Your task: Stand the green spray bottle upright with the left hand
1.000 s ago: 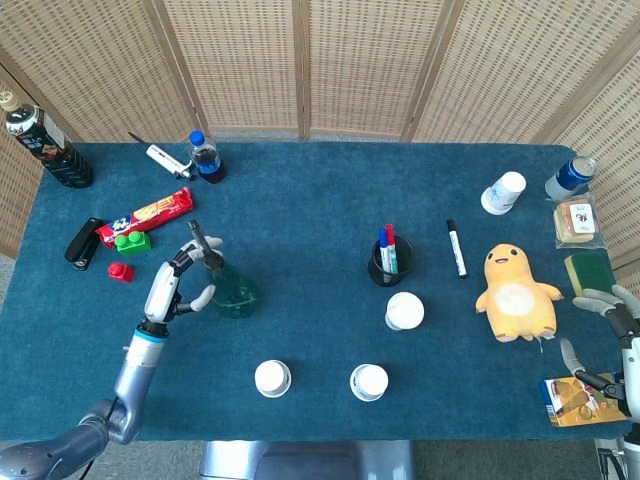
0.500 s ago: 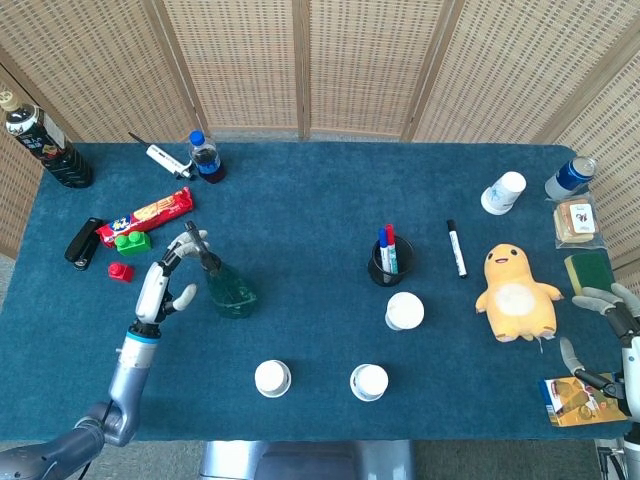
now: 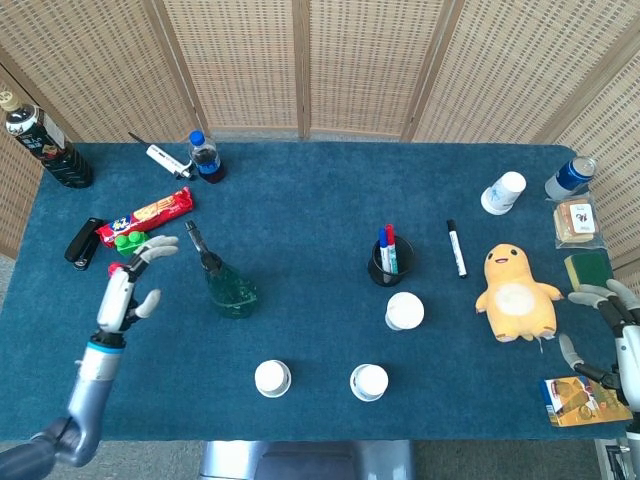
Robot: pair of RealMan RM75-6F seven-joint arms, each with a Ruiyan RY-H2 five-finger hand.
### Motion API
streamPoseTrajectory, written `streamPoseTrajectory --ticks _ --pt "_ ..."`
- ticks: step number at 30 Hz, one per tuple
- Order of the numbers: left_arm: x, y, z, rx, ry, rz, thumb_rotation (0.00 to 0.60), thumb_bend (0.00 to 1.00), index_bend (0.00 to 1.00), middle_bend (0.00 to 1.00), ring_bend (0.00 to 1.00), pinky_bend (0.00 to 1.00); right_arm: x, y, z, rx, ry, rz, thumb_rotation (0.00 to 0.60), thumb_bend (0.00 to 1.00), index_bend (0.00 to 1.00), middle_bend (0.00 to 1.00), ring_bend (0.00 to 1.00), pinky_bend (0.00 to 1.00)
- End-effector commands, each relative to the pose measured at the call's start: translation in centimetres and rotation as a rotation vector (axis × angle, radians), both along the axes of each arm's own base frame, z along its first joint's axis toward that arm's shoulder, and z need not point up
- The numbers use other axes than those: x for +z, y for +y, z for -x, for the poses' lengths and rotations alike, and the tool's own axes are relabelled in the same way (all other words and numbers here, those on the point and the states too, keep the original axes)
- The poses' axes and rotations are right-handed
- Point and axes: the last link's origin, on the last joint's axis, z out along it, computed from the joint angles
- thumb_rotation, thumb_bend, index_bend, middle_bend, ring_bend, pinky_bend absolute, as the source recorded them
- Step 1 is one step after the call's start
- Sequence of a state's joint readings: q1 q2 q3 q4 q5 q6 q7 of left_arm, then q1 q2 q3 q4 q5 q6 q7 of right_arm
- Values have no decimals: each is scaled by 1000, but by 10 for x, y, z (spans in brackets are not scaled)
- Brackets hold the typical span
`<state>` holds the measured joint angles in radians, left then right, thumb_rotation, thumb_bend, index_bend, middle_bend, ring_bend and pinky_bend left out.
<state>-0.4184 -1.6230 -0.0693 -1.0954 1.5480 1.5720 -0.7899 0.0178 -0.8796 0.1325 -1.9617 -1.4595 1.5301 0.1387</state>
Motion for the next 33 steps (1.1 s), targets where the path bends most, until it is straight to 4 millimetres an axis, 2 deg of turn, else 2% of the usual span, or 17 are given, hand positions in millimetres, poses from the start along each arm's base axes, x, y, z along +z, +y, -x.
streamPoseTrajectory --ticks 1,6,8,10,13,15,19,23,33 --pt "48 -34 23 144 164 37 117 277 291 267 207 316 -1 -7 -3 0 17 -39 600 392 303 273 105 225" --pt "91 -61 35 251 320 45 199 280 288 267 208 306 -9 -17 -5 12 28 -87 600 393 304 273 97 224" --pt "105 -73 40 288 423 75 259 279 283 262 206 312 -10 -20 -5 19 35 -95 600 391 304 273 94 223" --pt "119 -83 42 312 510 80 328 279 267 242 193 256 -12 -23 -6 26 46 -101 600 392 304 273 93 223" --pt "138 -97 44 356 621 69 396 280 256 227 182 235 -14 -27 -5 32 79 -114 600 394 304 273 88 218" --pt "148 -106 46 389 673 67 415 279 258 226 183 249 -16 -29 -5 34 112 -120 600 394 304 273 84 213" --pt "167 -122 48 434 725 28 419 280 282 228 186 257 -17 -29 -2 31 186 -116 600 396 303 273 75 199" --pt "177 -134 46 450 740 -30 420 279 302 231 188 256 -18 -29 -1 31 204 -106 600 396 303 273 74 195" --pt "176 -140 42 444 734 -46 421 280 296 235 187 256 -21 -27 -3 58 193 -100 600 394 302 273 74 194"
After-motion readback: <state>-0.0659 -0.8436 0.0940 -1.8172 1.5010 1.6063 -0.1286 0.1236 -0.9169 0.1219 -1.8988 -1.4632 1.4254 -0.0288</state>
